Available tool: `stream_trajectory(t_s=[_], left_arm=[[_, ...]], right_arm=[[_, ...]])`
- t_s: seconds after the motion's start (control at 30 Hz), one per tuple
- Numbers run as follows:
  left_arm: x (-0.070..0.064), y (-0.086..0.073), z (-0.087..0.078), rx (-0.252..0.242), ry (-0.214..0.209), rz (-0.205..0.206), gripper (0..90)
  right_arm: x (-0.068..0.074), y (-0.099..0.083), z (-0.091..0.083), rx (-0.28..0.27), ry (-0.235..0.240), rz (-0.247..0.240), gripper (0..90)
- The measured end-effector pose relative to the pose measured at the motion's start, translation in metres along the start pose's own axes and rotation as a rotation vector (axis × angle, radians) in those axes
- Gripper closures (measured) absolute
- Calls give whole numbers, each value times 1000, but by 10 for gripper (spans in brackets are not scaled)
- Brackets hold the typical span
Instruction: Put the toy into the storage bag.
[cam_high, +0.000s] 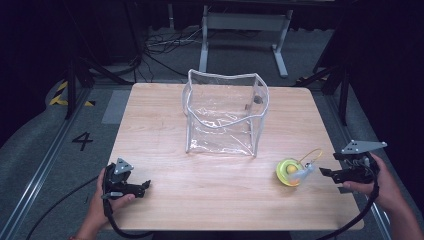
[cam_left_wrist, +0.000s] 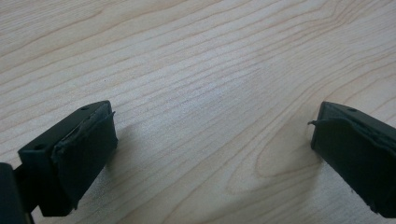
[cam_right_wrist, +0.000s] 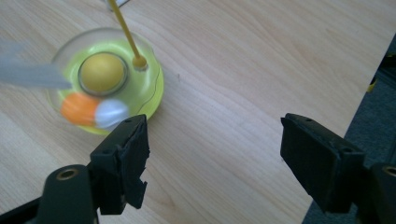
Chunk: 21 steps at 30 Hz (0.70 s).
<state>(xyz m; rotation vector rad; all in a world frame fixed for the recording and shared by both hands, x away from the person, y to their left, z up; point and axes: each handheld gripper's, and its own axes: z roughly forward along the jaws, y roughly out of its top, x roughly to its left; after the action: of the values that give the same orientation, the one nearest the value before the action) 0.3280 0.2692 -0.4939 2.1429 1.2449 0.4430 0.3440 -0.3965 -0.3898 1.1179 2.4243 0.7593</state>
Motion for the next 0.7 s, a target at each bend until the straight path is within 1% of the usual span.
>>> stream_trajectory(t_s=[0.07, 0.13, 0.23, 0.37, 0.43, 0.53, 0.57, 0.63, 0.7], left_arm=[[0, 0, 0, -2, 1, 0, 5], [0, 0, 0, 0, 0, 0, 5], [0, 0, 0, -2, 1, 0, 5], [0, 0, 0, 0, 0, 0, 5], [0, 0, 0, 1, 0, 0, 5], [0, 0, 0, 1, 0, 0, 5], [0, 0, 0, -2, 1, -1, 5], [0, 0, 0, -2, 1, 0, 5], [0, 0, 0, 1, 0, 0, 5]], right_arm=[[1, 8, -2, 7, 9, -8, 239], [1, 14, -4, 13, -5, -21, 239], [2, 23, -6, 11, 5, -32, 240], [3, 36, -10, 3, 0, -55, 247], [4, 44, -12, 6, -6, -65, 260], [6, 55, -15, 8, -12, -93, 277], [7, 58, -17, 9, -11, -93, 284], [8, 66, -19, 10, -3, -112, 298], [10, 71, -20, 9, -3, -115, 312]])
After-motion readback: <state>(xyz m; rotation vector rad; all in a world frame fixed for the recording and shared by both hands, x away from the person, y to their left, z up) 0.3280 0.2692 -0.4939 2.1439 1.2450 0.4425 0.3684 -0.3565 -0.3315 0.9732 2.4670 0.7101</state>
